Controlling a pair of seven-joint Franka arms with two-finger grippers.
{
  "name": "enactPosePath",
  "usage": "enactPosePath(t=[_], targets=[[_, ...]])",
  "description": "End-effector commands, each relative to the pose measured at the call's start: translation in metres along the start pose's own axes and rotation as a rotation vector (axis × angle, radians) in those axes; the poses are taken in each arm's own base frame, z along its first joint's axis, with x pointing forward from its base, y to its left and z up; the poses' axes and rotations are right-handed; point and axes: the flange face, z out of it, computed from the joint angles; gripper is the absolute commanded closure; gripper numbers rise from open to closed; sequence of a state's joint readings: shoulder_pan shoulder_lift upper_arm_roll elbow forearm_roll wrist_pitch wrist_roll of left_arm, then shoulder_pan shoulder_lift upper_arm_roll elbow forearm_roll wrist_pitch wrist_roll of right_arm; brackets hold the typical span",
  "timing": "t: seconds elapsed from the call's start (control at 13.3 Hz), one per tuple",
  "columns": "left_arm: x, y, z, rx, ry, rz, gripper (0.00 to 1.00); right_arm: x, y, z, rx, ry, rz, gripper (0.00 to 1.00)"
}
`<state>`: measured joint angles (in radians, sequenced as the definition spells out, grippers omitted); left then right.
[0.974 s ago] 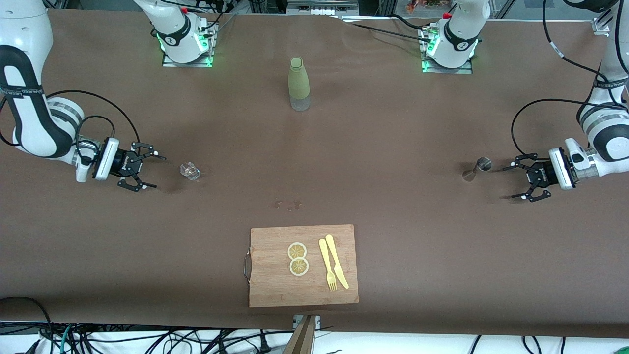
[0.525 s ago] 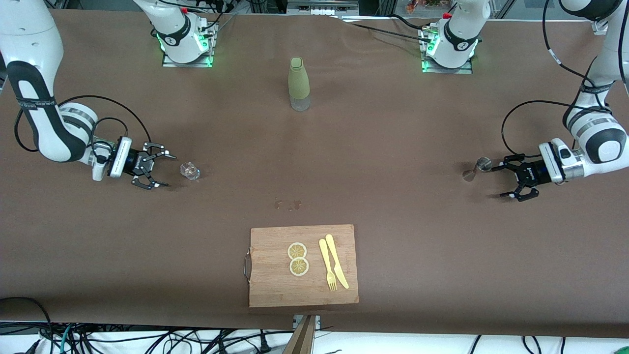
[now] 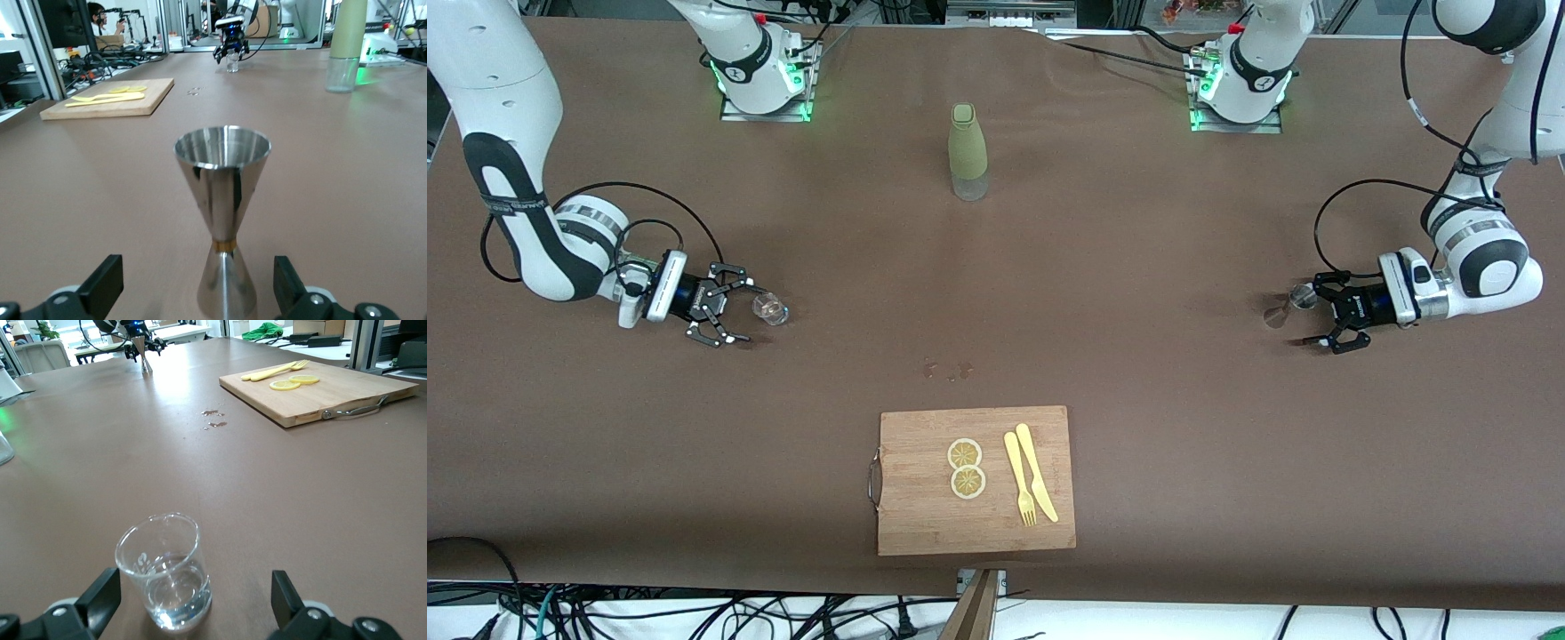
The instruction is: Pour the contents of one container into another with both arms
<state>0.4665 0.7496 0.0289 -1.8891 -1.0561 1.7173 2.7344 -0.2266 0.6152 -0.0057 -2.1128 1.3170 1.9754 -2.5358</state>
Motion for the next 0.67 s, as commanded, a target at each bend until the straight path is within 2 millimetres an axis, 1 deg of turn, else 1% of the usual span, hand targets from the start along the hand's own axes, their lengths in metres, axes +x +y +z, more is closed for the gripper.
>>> enactPosePath(t=[0.0,0.07,0.15,0.22,0.37,0.6], targets=[[-0.001,0.003,0.012,0.011,0.034,0.111,0.05,-0.003,-0.005,0.013,-0.002,0.028,-0.003,0.0],[-0.002,0.003,0.016,0.017,0.041,0.122,0.05,-0.005,-0.006,0.019,-0.005,0.036,0.004,0.0],[-0.002,0.002,0.02,0.018,0.045,0.134,0.13,-0.005,-0.006,0.022,-0.016,0.044,-0.001,0.0],[-0.002,0.002,0.02,0.018,0.045,0.139,0.18,-0.005,-0.006,0.027,-0.02,0.052,0.004,0.0],[-0.001,0.001,0.019,0.019,0.044,0.143,0.37,0.0,-0.006,0.038,-0.022,0.071,0.01,0.0],[-0.002,0.003,0.016,0.021,0.043,0.141,0.37,0.001,-0.005,0.043,-0.029,0.083,0.014,0.01]])
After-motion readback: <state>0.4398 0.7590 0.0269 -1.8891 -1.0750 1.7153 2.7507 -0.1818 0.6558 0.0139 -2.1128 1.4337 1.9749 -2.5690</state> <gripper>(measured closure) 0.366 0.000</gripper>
